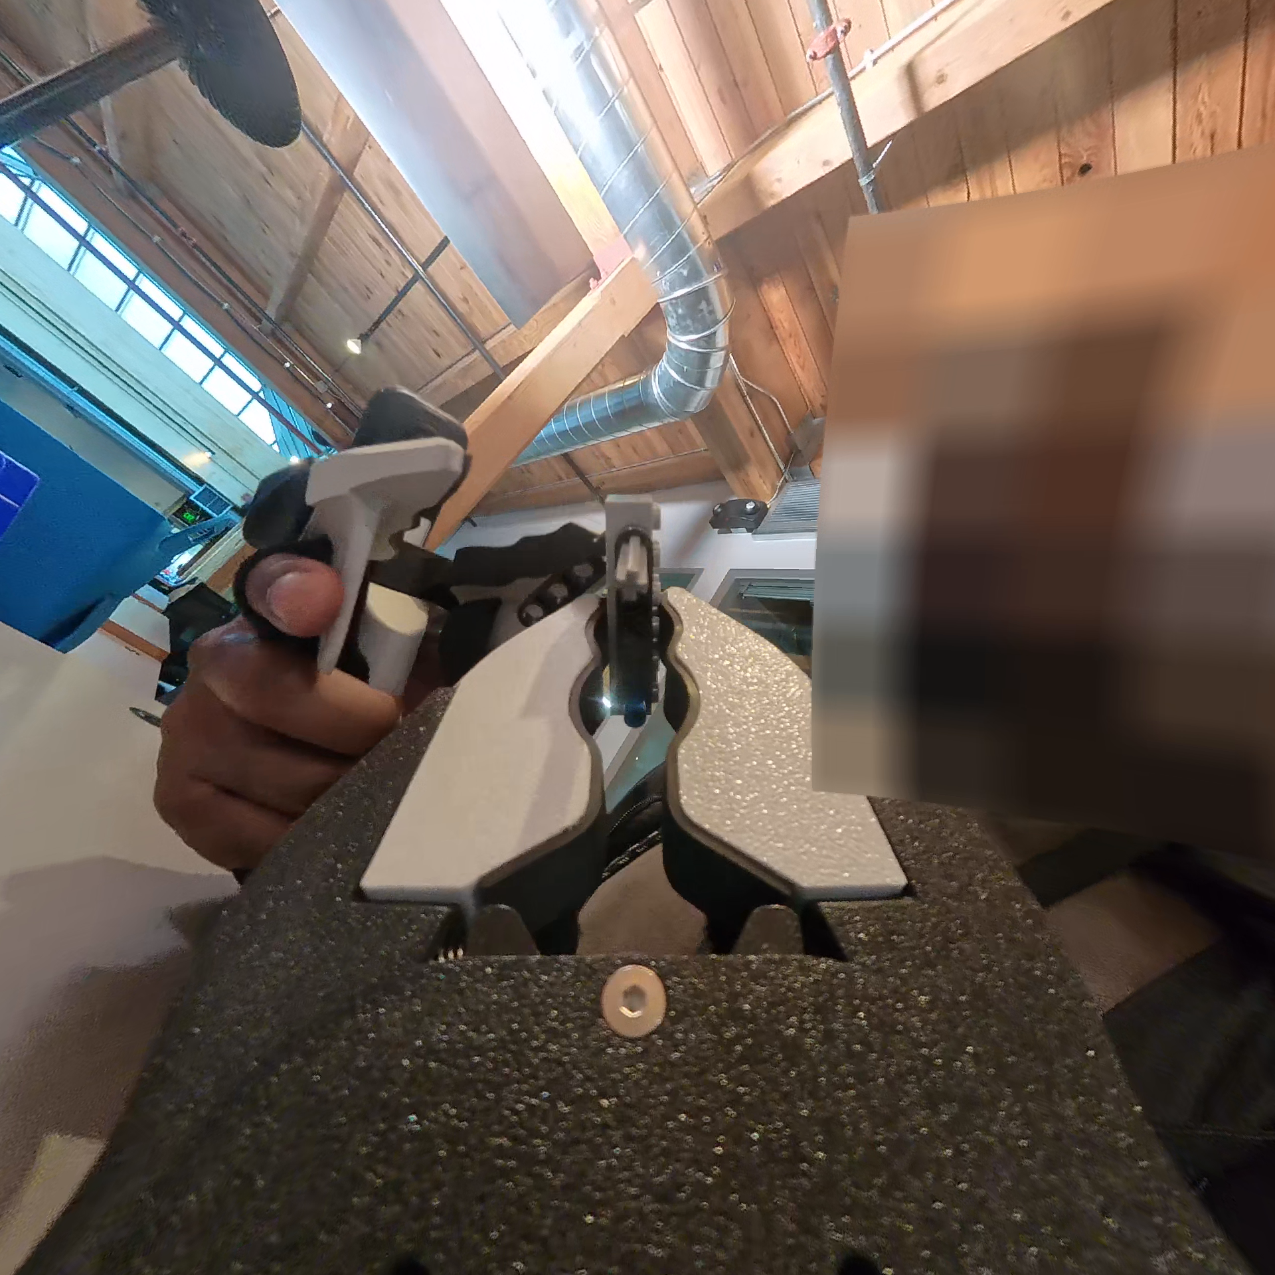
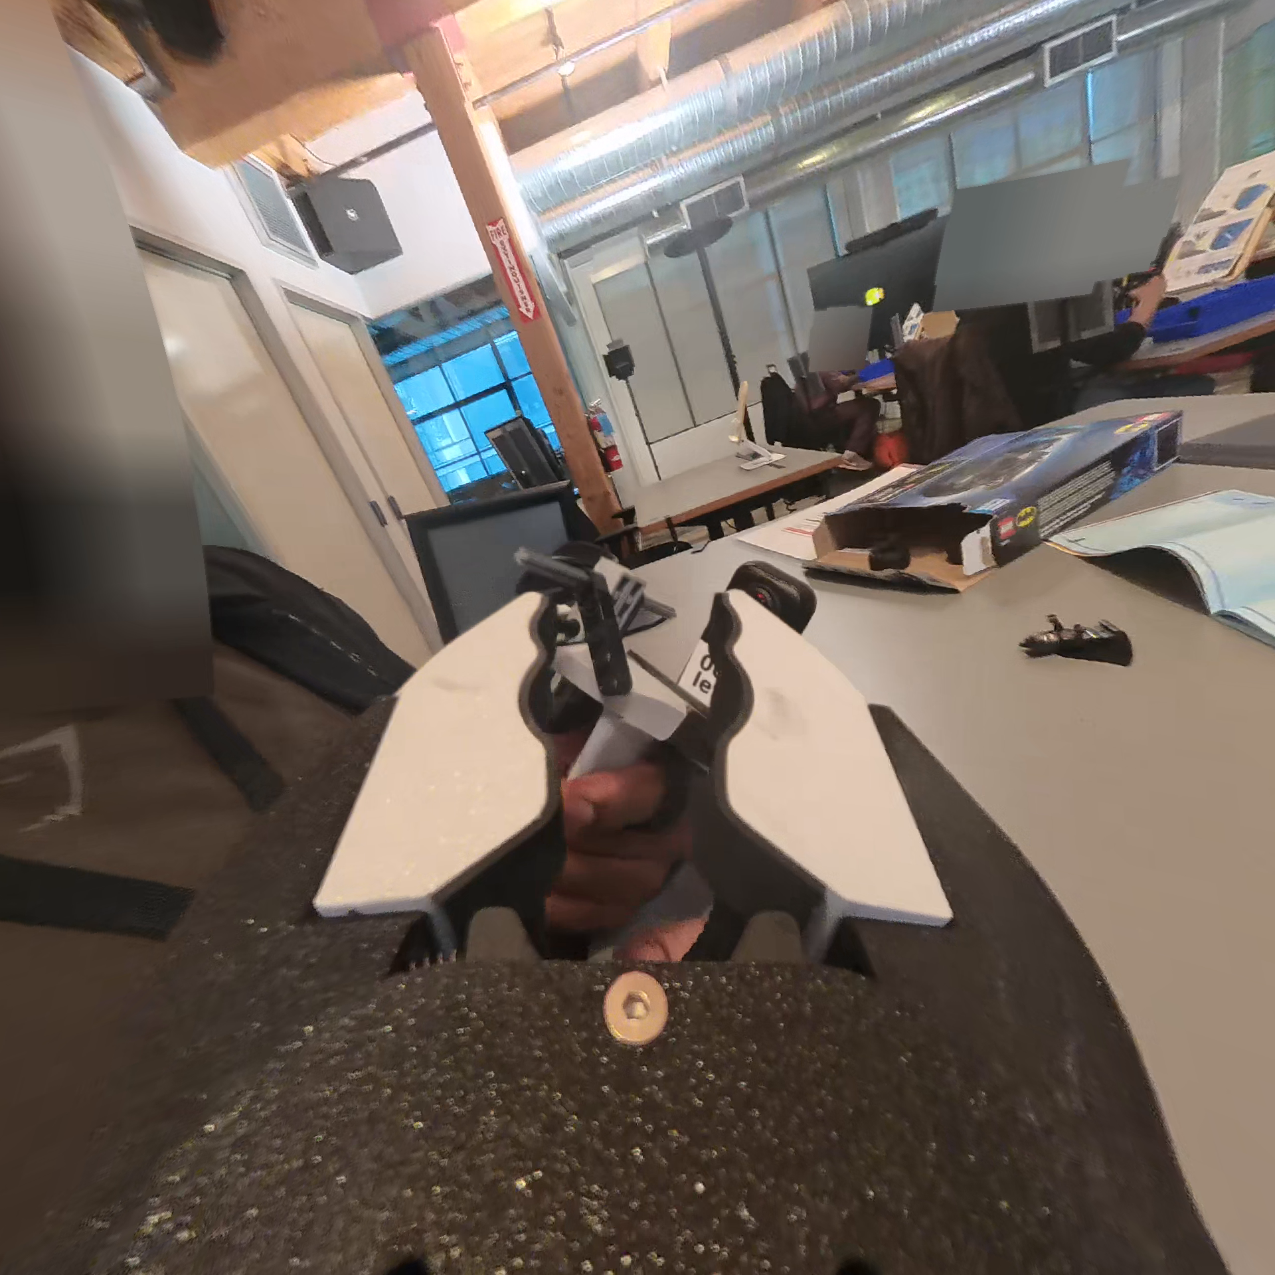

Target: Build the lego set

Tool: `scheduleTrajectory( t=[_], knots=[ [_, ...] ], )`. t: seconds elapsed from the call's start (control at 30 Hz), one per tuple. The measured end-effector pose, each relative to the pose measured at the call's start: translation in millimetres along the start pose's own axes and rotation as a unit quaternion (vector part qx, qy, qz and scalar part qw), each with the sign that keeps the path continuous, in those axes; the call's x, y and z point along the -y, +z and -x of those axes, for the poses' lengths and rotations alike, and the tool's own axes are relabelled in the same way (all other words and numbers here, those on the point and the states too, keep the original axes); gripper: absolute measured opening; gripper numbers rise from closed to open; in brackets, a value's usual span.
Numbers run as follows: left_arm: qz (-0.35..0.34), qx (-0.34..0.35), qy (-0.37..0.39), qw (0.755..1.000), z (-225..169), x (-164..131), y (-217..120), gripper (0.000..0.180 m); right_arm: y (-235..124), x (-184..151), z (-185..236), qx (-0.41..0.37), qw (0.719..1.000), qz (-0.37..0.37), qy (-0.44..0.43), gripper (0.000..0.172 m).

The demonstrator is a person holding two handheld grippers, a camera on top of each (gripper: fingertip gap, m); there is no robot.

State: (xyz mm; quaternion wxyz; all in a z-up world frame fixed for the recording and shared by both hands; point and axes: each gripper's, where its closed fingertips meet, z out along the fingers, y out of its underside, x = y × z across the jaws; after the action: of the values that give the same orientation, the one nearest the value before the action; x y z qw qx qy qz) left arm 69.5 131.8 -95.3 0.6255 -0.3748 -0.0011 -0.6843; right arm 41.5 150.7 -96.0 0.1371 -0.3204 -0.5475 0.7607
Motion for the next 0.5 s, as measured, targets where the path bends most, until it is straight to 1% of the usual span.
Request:
scheduleTrajectory(
  t=[0.13,0.27,0.37,0.5],
  knots=[
    [-0.005,0.001,-0.001,1.000,1,2,-1,0.012,-9,2,2,0.010,1.000,-0.023,0.005,0.042],
    [-0.009,0.000,-0.001,1.000,1,2,-1,0.012,-7,-13,-4,-0.020,0.999,0.030,-0.041,0.037],
    [-0.010,0.000,-0.002,1.000,1,3,-1,0.012,-2,-22,3,-0.008,0.996,0.057,-0.070,0.032],
    [-0.005,-0.001,-0.003,1.000,1,1,0,0.012,3,-30,0,-0.014,0.993,0.081,-0.088,0.029]
  ],
)
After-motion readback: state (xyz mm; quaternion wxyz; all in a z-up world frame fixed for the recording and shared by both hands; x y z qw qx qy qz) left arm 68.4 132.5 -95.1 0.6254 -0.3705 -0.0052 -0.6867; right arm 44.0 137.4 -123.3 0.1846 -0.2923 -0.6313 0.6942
